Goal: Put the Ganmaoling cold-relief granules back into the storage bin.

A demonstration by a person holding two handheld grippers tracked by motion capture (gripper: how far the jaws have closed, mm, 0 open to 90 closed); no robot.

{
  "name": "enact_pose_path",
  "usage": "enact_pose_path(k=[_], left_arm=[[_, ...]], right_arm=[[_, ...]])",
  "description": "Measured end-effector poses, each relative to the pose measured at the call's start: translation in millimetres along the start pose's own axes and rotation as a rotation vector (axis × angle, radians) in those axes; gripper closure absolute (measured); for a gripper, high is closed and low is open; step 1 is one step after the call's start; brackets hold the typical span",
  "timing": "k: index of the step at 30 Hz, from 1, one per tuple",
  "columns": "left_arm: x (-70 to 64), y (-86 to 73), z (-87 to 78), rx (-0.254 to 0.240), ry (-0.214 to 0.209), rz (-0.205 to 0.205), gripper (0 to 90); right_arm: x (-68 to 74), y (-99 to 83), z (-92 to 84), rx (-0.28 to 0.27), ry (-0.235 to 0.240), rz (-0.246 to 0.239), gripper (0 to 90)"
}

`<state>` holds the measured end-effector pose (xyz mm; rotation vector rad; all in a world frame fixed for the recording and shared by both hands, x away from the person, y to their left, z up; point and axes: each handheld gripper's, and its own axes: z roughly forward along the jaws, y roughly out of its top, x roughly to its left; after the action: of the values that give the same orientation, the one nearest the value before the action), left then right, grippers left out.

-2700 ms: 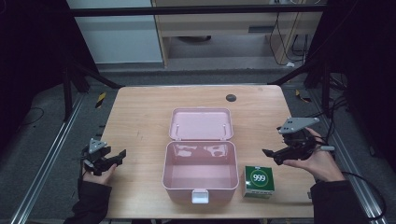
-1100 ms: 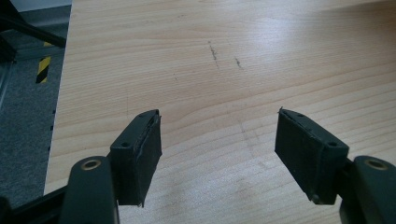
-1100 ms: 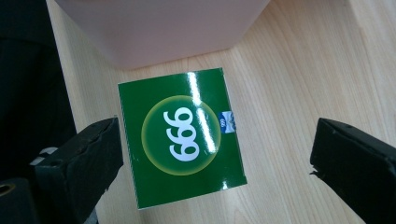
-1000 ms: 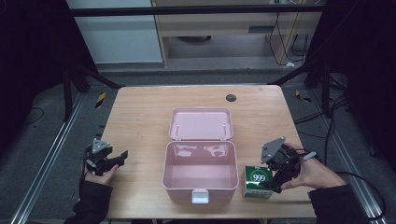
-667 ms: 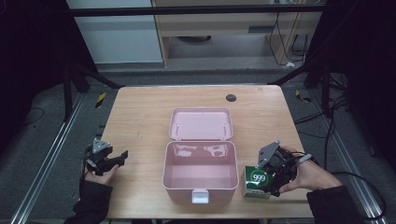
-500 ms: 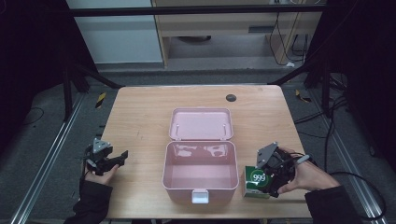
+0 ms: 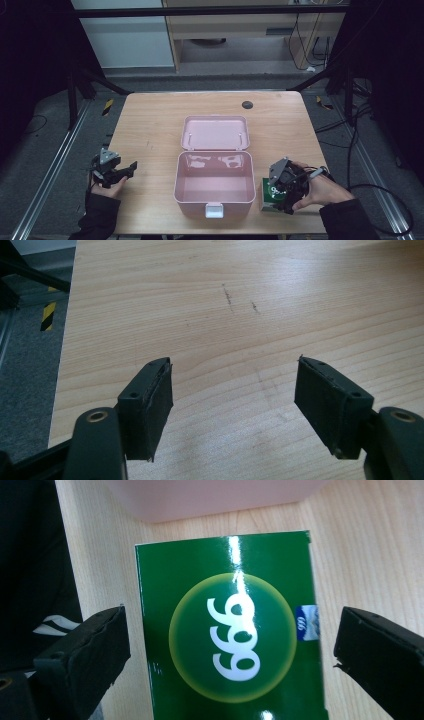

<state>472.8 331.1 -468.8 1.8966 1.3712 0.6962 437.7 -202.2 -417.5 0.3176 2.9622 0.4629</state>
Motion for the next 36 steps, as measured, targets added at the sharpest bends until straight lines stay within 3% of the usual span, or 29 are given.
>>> enact_pose_path(k=[21,36], left_arm=[[-1.1,-0.2,0.9,0.005,0.008,0.014,31.1],[-0.8,-0.3,0.9,0.006,0.011,0.014,31.2]], right_arm=[[-3.2,-4.9,23.9,0.027,0.037,-0.008,7.9],[-5.0,-5.6,27.3,0.058,0.051,0.008,15.0]])
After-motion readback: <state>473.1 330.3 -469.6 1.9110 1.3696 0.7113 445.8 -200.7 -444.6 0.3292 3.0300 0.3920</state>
